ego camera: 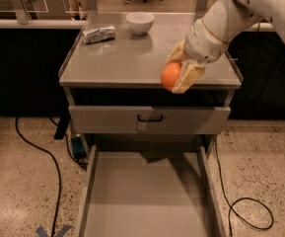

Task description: Pick orange from middle drawer and place on counter

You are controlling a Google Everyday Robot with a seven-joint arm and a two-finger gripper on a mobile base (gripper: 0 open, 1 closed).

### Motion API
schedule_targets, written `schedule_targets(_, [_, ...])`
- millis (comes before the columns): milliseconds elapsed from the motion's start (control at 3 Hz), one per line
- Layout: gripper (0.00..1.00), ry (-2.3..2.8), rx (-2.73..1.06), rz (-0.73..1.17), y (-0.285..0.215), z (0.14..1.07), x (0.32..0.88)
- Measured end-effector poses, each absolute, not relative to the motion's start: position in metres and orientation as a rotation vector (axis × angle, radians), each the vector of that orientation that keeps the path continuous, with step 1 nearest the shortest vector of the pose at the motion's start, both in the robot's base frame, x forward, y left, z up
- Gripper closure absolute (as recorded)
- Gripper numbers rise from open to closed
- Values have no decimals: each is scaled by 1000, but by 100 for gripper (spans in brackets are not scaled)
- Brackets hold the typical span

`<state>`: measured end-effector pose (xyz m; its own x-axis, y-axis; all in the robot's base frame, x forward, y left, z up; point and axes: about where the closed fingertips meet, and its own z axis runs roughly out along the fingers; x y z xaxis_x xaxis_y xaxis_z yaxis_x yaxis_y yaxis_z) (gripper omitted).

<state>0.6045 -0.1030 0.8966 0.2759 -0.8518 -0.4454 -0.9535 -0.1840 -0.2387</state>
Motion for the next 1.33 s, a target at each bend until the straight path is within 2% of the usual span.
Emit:
schedule_targets(667, [100, 1643, -2096, 126, -103, 939, 670])
schedule_targets(1333, [100, 1505, -2123, 247, -51, 889, 732])
